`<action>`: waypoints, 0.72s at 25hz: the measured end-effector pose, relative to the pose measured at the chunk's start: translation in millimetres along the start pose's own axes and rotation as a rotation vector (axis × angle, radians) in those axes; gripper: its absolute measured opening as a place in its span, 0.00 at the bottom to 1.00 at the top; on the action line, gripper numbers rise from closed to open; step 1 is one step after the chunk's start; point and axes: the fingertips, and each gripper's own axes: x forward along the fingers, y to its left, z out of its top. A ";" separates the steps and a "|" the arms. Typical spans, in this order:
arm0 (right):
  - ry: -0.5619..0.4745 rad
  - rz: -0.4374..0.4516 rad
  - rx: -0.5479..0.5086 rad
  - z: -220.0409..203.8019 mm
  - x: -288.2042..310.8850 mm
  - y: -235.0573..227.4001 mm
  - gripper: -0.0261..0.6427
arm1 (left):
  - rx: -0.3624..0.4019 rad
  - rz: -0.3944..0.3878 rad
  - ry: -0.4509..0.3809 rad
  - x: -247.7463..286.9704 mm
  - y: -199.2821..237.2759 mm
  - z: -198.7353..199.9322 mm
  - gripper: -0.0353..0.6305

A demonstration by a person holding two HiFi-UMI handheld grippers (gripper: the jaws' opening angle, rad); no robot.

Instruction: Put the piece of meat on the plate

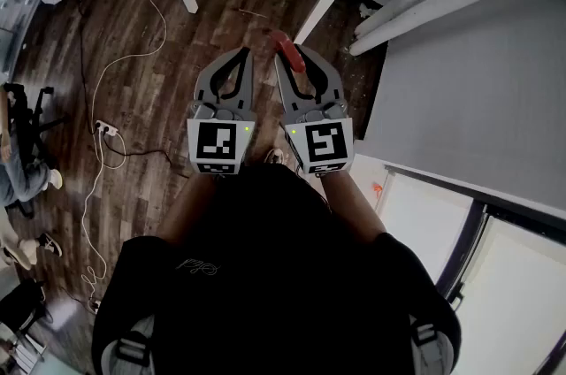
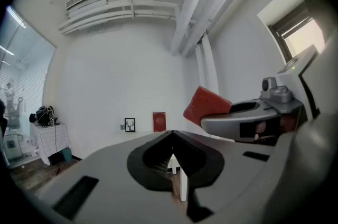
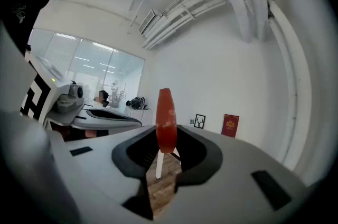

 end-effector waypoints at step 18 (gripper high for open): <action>0.076 0.104 0.002 -25.8 15.8 47.2 0.19 | -0.075 0.091 0.102 -44.8 44.6 -47.5 0.06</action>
